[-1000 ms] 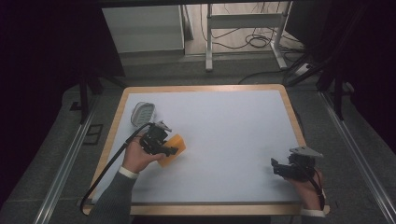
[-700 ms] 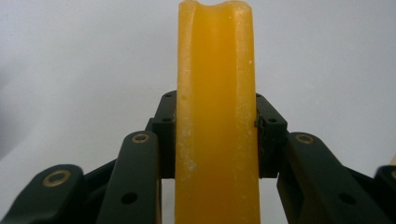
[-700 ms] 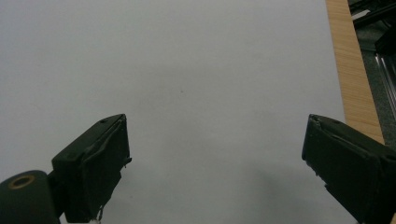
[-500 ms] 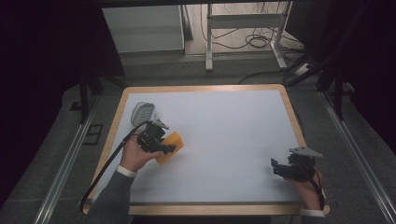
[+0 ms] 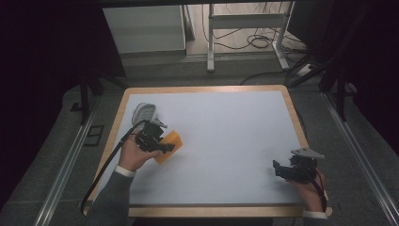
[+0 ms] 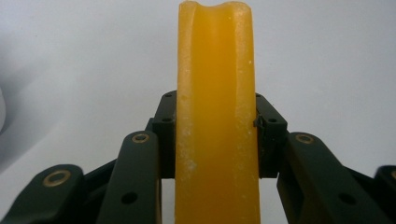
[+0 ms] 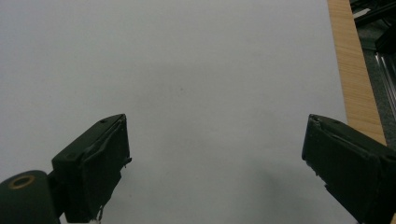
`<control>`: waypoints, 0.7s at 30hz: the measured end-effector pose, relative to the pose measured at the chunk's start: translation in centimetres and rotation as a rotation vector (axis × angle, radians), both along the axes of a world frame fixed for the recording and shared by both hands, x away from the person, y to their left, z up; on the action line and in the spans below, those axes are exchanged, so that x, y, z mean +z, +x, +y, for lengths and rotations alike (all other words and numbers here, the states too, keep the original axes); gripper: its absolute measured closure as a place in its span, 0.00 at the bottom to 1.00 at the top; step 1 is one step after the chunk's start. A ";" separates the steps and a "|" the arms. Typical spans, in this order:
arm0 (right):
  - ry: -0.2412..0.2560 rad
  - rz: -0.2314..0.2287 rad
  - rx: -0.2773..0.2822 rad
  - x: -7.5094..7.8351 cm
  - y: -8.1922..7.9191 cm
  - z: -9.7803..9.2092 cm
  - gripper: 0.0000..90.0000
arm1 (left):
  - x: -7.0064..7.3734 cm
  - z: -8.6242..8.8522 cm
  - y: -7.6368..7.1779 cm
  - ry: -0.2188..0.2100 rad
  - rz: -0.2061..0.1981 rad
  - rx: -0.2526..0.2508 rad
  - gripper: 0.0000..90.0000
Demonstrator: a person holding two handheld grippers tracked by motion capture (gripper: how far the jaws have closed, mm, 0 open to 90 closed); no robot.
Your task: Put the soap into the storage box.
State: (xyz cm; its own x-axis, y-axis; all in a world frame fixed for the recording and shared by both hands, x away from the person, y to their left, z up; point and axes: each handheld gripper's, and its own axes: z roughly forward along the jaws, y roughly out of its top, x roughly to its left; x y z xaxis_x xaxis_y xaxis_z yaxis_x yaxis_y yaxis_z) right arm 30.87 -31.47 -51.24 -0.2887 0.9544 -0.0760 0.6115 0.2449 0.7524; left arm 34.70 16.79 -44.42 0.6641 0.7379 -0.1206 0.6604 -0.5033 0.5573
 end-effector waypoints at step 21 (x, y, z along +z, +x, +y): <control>-0.005 0.008 0.002 -0.2 0.0 0.0 0.08 | 0.1 0.3 0.4 0.001 0.005 0.005 0.68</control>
State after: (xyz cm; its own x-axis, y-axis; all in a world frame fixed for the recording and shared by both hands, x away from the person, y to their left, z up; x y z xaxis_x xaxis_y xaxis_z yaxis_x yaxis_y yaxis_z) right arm 30.92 -31.47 -51.42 -0.2911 0.9534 -0.0786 0.6173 0.2500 0.7460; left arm 35.08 17.09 -44.36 0.6594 0.7417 -0.1228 0.6659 -0.5005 0.5532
